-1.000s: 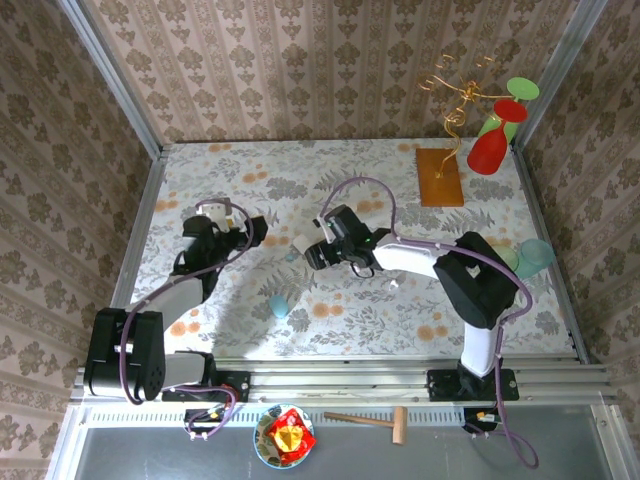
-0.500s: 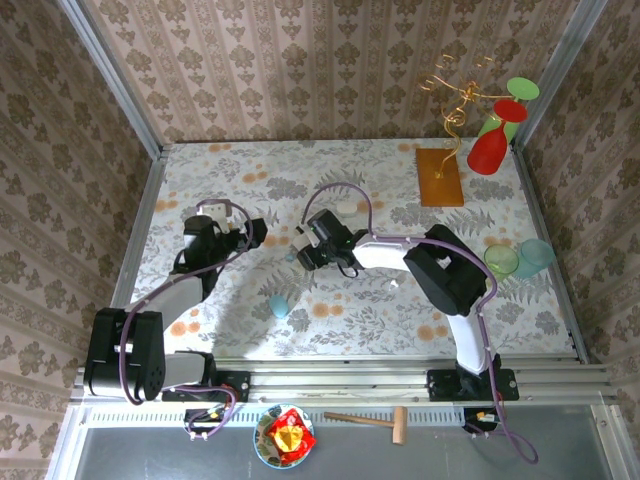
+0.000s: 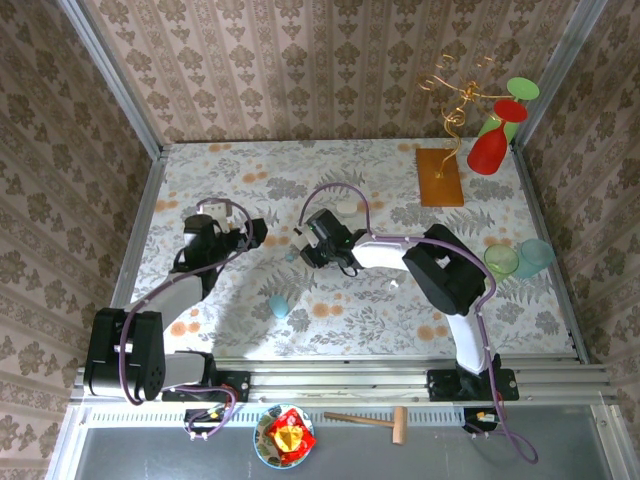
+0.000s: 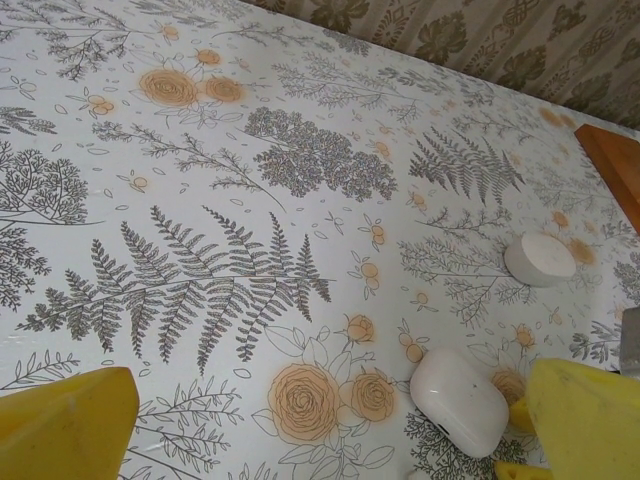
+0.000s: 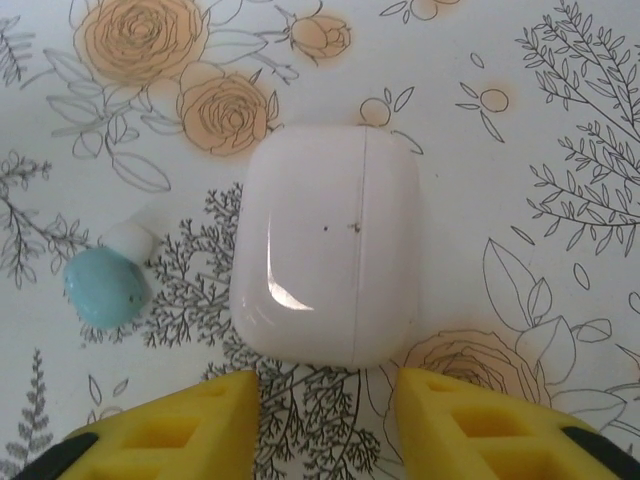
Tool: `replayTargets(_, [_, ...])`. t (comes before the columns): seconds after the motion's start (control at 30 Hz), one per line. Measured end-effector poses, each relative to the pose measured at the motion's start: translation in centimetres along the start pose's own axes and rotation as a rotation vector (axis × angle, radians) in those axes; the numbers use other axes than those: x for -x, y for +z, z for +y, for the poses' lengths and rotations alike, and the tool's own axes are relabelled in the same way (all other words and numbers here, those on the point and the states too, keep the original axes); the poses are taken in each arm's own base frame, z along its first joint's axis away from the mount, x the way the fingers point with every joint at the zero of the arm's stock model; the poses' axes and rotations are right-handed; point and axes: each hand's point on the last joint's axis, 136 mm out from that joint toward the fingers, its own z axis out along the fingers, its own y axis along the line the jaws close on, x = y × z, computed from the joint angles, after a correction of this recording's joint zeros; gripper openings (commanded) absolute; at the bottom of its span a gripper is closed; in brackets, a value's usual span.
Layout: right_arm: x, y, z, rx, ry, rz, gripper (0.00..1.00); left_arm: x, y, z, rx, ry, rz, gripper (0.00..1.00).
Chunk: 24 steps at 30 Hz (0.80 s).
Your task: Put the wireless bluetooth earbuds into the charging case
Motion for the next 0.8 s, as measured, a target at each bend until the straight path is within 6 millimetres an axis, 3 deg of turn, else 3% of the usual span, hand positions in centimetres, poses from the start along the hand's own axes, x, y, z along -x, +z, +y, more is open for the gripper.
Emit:
replayTargets(0.17, [0.1,-0.1,0.3,0.015,-0.003,-0.006,0.68,-0.3,0.0,0.1,0.003,-0.004,0.014,1.00])
replayTargets(0.47, [0.8,1.2,0.4,0.023,0.029,-0.012,0.68,-0.4,0.0,0.0,0.000,-0.005,0.018,1.00])
replayTargets(0.8, [1.8,2.1,0.3,0.016,0.019,-0.025,0.39,-0.6,0.0,0.1,0.001,-0.007,0.026,1.00])
